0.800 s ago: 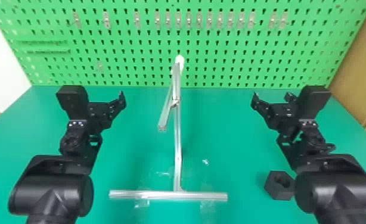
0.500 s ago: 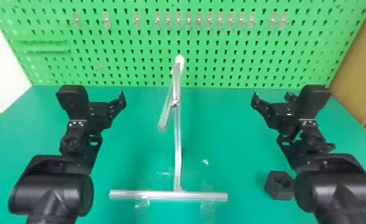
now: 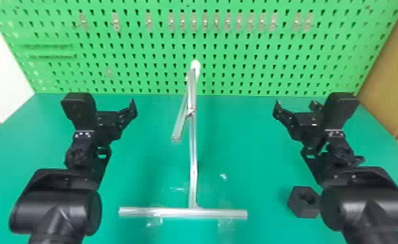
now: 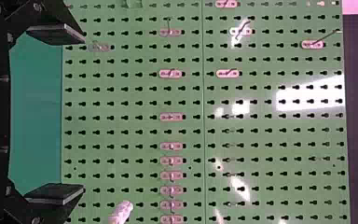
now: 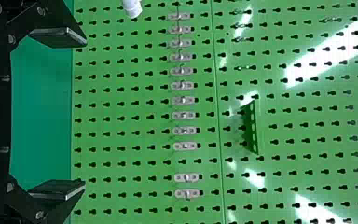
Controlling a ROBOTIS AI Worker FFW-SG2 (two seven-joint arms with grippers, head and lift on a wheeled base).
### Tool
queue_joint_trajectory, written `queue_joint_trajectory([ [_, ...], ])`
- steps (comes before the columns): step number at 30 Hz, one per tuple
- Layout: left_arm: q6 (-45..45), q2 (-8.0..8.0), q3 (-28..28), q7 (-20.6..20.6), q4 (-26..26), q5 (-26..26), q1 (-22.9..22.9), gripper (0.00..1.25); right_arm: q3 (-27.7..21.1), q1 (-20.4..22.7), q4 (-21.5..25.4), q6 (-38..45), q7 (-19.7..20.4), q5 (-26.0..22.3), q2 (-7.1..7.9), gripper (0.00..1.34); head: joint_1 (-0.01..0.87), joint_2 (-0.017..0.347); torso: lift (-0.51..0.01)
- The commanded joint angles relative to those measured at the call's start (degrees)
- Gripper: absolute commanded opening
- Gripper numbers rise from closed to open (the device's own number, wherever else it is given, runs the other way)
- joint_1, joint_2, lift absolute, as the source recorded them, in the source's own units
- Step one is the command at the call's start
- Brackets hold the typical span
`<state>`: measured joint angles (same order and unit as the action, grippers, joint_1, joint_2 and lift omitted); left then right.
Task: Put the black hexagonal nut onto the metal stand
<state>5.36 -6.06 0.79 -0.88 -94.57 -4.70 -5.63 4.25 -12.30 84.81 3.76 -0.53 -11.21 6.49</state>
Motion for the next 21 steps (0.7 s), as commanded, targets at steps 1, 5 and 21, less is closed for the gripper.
queue_joint_trajectory([
  [1, 0.0, 0.0, 0.0, 0.0, 0.0, 0.0, 0.0, 1.09, -0.1, 0.1, 0.0, 1.0, 0.0, 0.3, 0.11, 1.12, 0.693, 0.081, -0.001],
  [5, -0.1, 0.0, 0.1, 0.0, 0.0, 0.0, 0.0, 1.09, -0.8, 0.2, 0.0, 3.5, -0.7, 1.3, 0.28, 1.12, 0.693, 0.081, -0.001],
  [21, 0.0, 0.0, 0.2, 0.0, 0.0, 0.0, -0.1, 1.09, -5.2, 2.5, -0.1, 10.6, -4.1, 7.5, 0.37, 1.13, 0.693, 0.081, -0.001],
])
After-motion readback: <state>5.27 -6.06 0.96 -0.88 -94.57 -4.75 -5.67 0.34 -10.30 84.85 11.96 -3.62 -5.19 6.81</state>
